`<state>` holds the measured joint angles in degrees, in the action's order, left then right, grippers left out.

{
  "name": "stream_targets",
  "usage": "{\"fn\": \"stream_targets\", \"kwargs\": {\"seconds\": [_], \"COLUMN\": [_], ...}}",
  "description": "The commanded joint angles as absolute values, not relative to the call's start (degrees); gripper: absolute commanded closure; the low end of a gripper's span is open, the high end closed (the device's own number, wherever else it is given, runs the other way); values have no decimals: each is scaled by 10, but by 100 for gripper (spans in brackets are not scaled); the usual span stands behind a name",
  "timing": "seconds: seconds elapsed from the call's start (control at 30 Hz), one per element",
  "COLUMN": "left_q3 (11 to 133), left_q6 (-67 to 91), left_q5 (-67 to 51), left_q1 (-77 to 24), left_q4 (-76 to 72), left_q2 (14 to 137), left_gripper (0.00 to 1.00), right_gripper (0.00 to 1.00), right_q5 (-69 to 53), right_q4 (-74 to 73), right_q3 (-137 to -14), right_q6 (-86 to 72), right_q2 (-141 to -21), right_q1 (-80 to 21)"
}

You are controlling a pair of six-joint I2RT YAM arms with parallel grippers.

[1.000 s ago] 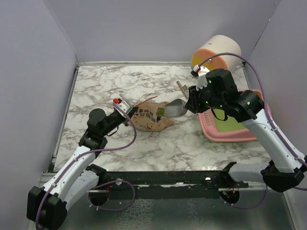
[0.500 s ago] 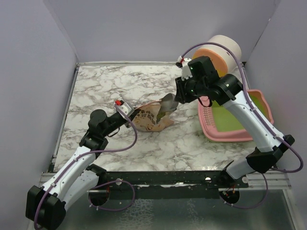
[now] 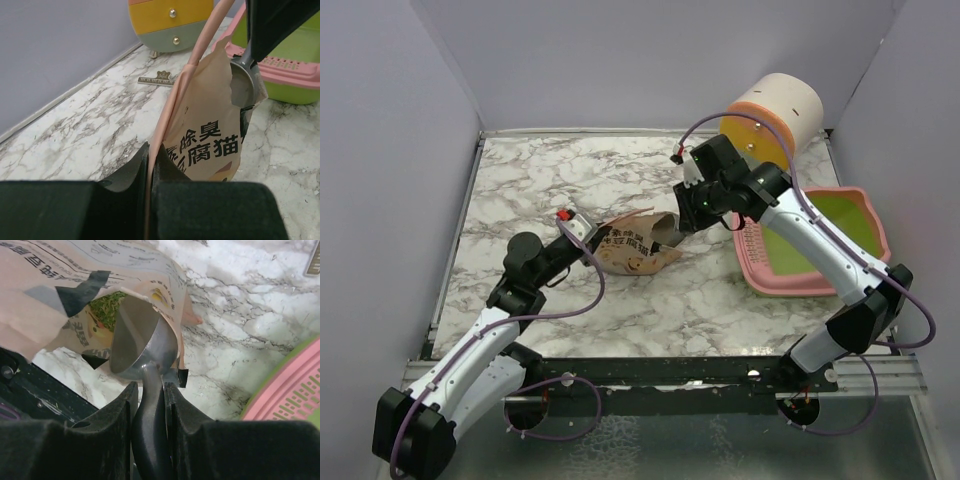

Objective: Fill the litter box with clean litter

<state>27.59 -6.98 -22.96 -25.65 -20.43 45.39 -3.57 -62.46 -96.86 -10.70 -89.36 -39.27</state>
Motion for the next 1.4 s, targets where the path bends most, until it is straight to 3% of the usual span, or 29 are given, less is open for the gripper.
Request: {"fn": "stream_targets", "kwargs": {"seconds": [0.0, 1.37], "left_q3": [280, 259], "left_q6": [-44, -13], "left_q5": [-228, -211], "left_q1": [-259, -271], "left_q4": [-287, -344], "left_q2": [442, 490], "left_gripper": [100, 100], "right_gripper": [99, 99], "right_q5": [-44, -145], "right_q4": [-596, -332], "right_q3": [-925, -778], "right_q6": [-108, -167], "right_q2": [-877, -964], "right_q1": [-393, -435]}}
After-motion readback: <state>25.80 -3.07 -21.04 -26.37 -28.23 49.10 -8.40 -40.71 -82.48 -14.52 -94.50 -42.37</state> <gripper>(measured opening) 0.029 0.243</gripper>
